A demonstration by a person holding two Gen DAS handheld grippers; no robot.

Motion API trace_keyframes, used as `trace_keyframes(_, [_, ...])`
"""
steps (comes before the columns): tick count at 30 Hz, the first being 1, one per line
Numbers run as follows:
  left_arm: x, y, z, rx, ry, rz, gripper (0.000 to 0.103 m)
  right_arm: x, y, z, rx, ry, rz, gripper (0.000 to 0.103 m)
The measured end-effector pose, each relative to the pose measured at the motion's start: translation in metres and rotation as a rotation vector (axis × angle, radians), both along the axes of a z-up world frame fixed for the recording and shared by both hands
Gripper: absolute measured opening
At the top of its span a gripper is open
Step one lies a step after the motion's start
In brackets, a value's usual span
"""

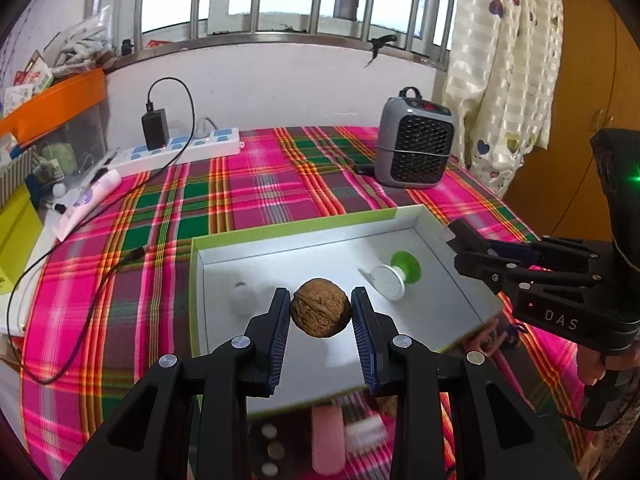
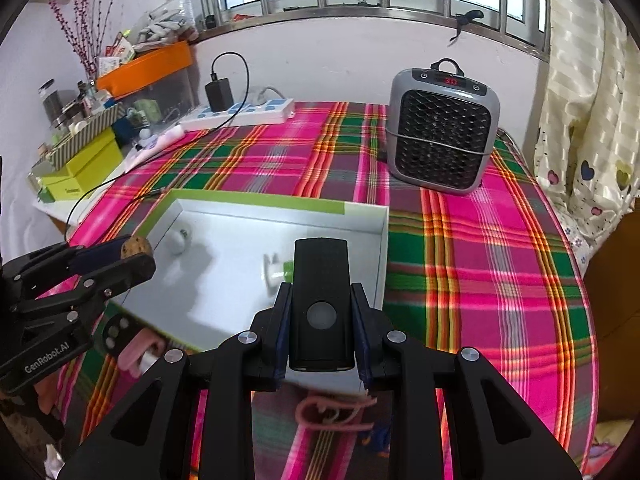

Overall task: Organize objects
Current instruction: 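Carry the walnut with left tool into the box while right tool carries the black device in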

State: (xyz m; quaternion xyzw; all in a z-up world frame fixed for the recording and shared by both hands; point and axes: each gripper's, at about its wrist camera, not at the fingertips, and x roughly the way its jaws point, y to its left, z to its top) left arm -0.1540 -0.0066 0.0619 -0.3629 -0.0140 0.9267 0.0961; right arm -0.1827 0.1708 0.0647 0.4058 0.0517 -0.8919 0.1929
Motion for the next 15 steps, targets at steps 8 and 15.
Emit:
trace_keyframes(8, [-0.031, 0.002, -0.008, -0.019, -0.023, -0.006, 0.029, -0.028, -0.004, -0.009, -0.007, -0.043, -0.019, 0.028])
trace_keyframes(15, [-0.056, 0.001, -0.021, -0.029, -0.068, -0.008, 0.029, -0.045, -0.013, -0.015, 0.011, -0.062, -0.021, 0.028])
